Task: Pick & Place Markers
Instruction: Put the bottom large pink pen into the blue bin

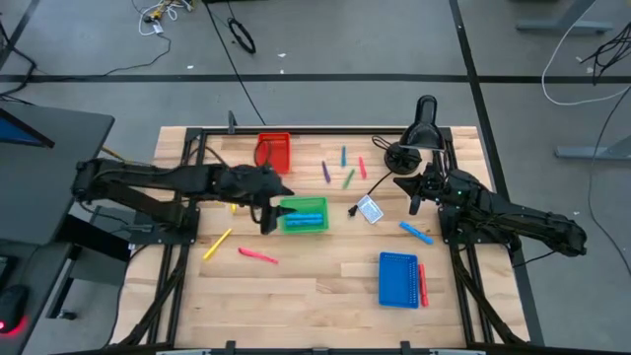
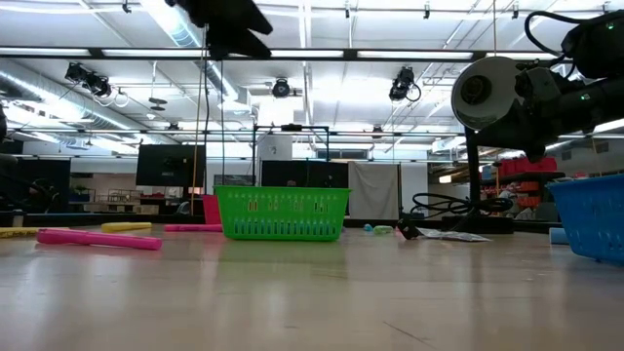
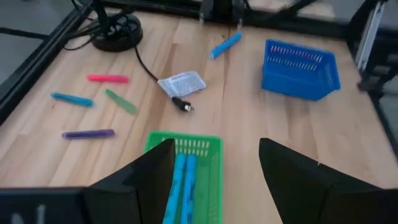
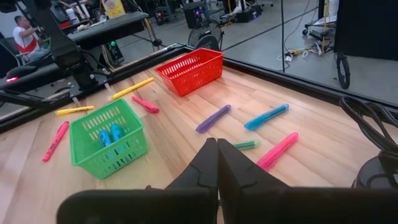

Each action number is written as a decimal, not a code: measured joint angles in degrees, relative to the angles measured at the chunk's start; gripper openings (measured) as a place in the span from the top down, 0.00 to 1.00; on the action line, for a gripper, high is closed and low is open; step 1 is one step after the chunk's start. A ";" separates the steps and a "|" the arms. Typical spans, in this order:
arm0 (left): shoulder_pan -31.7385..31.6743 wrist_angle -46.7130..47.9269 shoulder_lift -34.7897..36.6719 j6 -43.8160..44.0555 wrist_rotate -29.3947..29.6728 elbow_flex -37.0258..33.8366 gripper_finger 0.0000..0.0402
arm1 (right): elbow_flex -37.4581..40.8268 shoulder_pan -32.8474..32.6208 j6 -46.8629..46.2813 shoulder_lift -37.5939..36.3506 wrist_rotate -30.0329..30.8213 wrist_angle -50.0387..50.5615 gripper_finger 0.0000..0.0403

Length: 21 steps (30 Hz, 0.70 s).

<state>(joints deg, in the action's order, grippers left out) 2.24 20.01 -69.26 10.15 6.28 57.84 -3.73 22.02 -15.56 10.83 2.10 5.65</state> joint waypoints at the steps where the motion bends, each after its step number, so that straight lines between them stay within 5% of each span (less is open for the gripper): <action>1: 0.00 0.15 1.36 0.59 0.03 -1.12 0.41 | -0.02 0.00 -0.01 0.02 0.01 0.00 1.00; 21: 3.62 -6.23 19.97 5.42 -1.03 -14.32 0.41 | 0.00 0.00 -0.01 0.02 0.01 -0.02 1.00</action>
<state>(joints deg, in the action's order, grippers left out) 5.86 13.78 -49.30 15.57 5.25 43.52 -3.73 22.02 -15.57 10.85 2.11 5.63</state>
